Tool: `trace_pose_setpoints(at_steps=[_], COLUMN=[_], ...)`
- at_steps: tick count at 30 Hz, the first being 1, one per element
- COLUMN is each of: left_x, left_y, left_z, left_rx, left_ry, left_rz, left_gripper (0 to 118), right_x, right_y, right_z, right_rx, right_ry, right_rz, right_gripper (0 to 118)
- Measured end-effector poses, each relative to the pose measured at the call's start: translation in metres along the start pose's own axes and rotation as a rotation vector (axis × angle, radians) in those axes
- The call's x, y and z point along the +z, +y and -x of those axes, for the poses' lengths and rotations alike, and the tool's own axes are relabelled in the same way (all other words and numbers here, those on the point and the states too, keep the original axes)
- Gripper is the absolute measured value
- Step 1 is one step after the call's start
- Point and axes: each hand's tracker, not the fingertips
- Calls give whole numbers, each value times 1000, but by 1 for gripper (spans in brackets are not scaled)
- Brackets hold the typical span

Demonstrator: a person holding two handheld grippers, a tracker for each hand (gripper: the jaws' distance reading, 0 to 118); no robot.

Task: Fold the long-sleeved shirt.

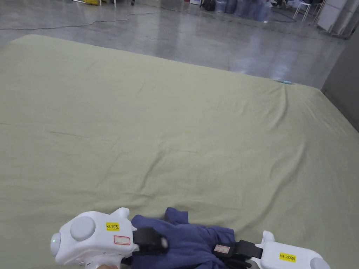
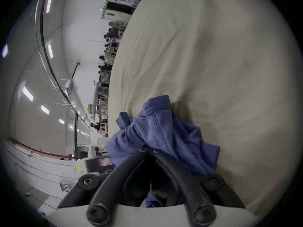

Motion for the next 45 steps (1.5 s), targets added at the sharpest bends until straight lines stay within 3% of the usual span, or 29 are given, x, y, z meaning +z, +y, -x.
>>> trace_pose_setpoints(at_steps=[1, 4, 8, 11, 14, 21, 24, 26, 30, 31, 33, 34, 35, 38, 41, 42, 43, 44, 45], left_x=[1, 18, 69, 116, 163, 251, 270, 274, 271, 272, 278, 282, 289, 312, 320, 320, 319, 314, 307], left_y=[0, 2, 10, 25, 37, 55, 56, 55, 43, 41, 39, 39, 37, 36, 39, 39, 38, 33, 27], left_z=[2, 4, -2, 4, 28, 117, 162, 188, 209, 210, 201, 194, 182, 129, 61, 33, 7, -22, -55], left_rx=[-49, -1, -25, -82, -129, -101, -22, 46, 155, 162, 196, 202, 198, 111, -25, -89, -161, -261, -372], left_ry=[20, -3, 6, 111, 237, 691, 794, 801, 658, 652, 697, 692, 665, 568, 518, 495, 503, 550, 634], left_rz=[-19, 33, 3, -29, -87, -137, -128, -110, -192, -225, -307, -324, -360, -512, -535, -511, -500, -521, -590], left_gripper=[4, 4, 4, 4, 4, 4, 4, 4, 7, 18, 93, 112, 116, 116, 113, 97, 59, 29, 15], right_x=[1, 7, 15, 19, 18, 24, 30, 32, 35, 36, 40, 43, 48, 63, 85, 95, 107, 120, 134], right_y=[-1, -11, -42, -75, -105, -144, -148, -150, -152, -152, -153, -154, -154, -150, -135, -127, -119, -111, -104], right_z=[2, 25, 79, 119, 143, 153, 153, 153, 156, 156, 162, 165, 170, 181, 198, 207, 220, 235, 252], right_rx=[-5, 22, 203, 335, 421, 480, 508, 510, 527, 531, 555, 575, 599, 649, 676, 683, 686, 693, 712], right_ry=[6, -31, 29, 88, 81, 51, 24, 14, -16, -19, -44, -64, -88, -130, -192, -209, -223, -248, -264], right_rz=[-3, -15, -24, 18, 67, 98, 100, 103, 98, 95, 77, 62, 39, -25, -130, -182, -237, -309, -389], right_gripper=[0, 0, 0, 0, 0, 0, 0, 0, 0, 0, 0, 0, 0, 0, 0, 0, 0, 0, 0])
